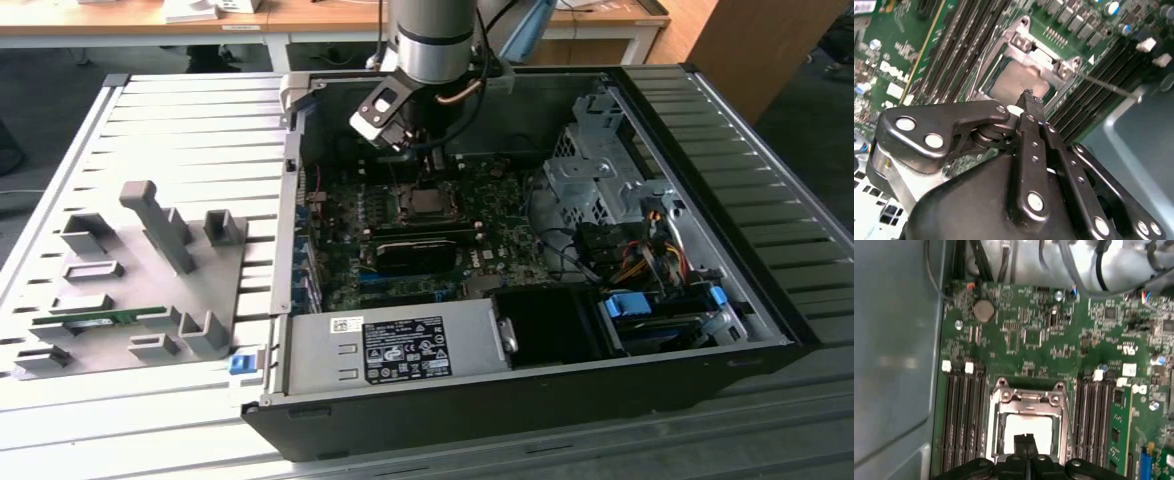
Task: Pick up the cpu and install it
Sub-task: 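Close the cpu cover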
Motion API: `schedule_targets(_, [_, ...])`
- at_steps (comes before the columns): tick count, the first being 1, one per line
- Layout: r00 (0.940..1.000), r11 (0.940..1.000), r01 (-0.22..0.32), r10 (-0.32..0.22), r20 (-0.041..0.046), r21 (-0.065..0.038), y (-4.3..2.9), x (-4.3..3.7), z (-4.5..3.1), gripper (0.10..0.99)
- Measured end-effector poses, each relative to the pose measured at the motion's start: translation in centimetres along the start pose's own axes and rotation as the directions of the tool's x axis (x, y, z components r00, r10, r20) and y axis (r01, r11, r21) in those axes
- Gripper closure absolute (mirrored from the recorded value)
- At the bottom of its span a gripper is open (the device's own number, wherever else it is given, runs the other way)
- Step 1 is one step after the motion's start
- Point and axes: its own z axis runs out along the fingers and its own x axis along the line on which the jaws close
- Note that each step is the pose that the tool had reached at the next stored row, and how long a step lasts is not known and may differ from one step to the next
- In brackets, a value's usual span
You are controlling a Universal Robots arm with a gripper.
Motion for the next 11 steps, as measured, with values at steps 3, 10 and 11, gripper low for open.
schedule_targets(3, [1.0000, 1.0000, 0.000, 0.000, 0.0003, 0.000, -0.63, 0.03, 0.45, 0.980])
schedule_targets(10, [1.0000, 1.0000, 0.000, 0.000, 0.0005, 0.000, -1.60, 0.07, 1.36, 0.980])
schedule_targets(11, [1.0000, 1.0000, 0.000, 0.000, 0.0006, 0.000, -1.62, 0.07, 1.55, 0.980])
